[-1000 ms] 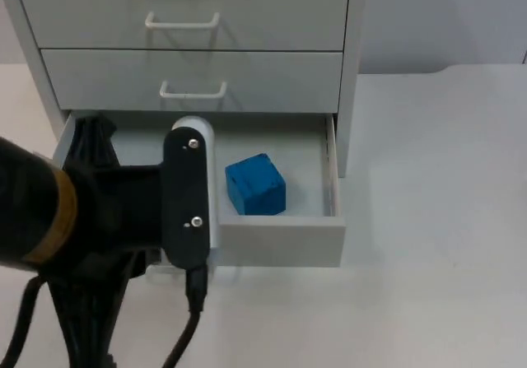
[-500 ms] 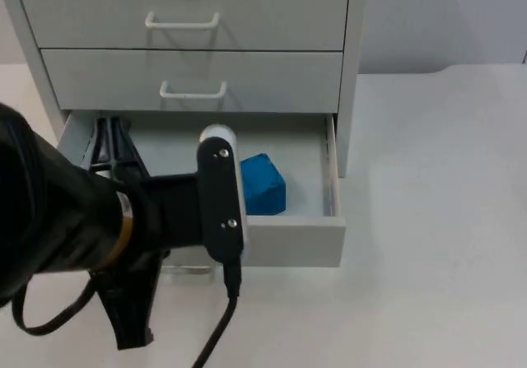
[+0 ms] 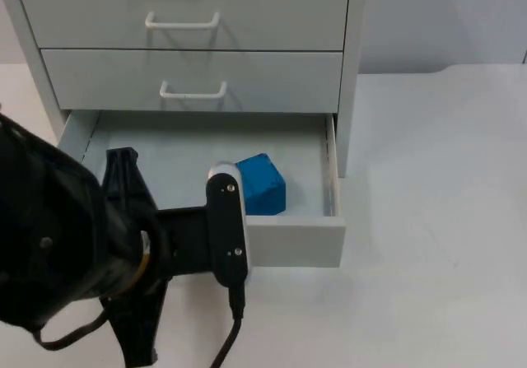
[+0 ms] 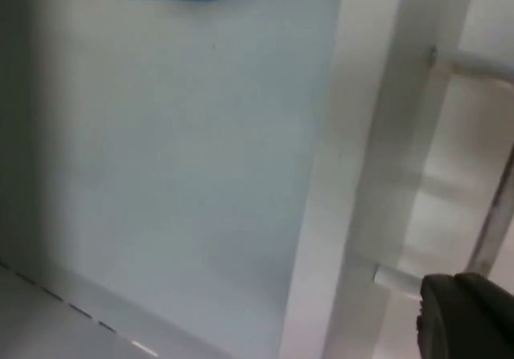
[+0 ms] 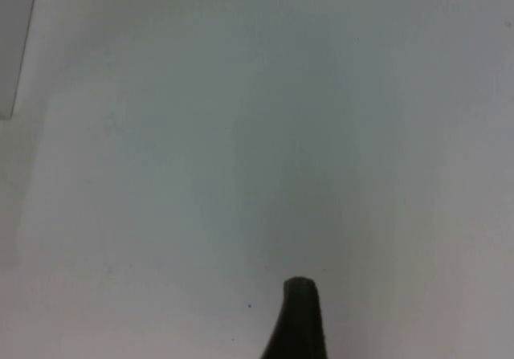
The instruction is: Open the drawer with the left hand, place the block into the drawer with the right hand, then close the drawer with the left hand.
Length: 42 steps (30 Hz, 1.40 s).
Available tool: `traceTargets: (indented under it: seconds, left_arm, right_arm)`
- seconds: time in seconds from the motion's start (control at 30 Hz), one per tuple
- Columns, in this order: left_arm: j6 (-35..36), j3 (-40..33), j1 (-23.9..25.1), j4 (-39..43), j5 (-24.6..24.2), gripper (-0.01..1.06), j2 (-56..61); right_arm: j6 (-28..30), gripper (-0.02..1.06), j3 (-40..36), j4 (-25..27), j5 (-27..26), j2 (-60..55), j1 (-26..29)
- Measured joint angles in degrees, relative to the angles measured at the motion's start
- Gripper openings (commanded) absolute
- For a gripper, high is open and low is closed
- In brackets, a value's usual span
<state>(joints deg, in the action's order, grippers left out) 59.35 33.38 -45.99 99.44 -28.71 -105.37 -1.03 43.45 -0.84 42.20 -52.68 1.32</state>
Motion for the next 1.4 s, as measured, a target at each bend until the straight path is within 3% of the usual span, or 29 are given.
traceTargets:
  seconds: [0.6,1.23,1.3,1.4]
  left_arm:
    - [-2.1,5.8,0.0,0.2,0.7,0.00,-4.5]
    - [-6.9,18.3,5.2,-2.8,11.6,0.00,-11.1]
    - [-6.9,19.2,5.3,-1.9,10.4,0.00,-11.1]
    - [-7.0,21.3,6.7,-0.3,2.6,0.00,-10.6]
  right_arm:
    - [0.0,0.64,0.0,-0.1,-0.3,0.0,0.0]
    - [0.0,0.64,0.0,-0.1,-1.2,0.0,0.0]
    - [0.0,0.64,0.0,-0.1,-1.2,0.0,0.0]
    - [0.0,0.64,0.0,-0.1,-1.2,0.0,0.0]
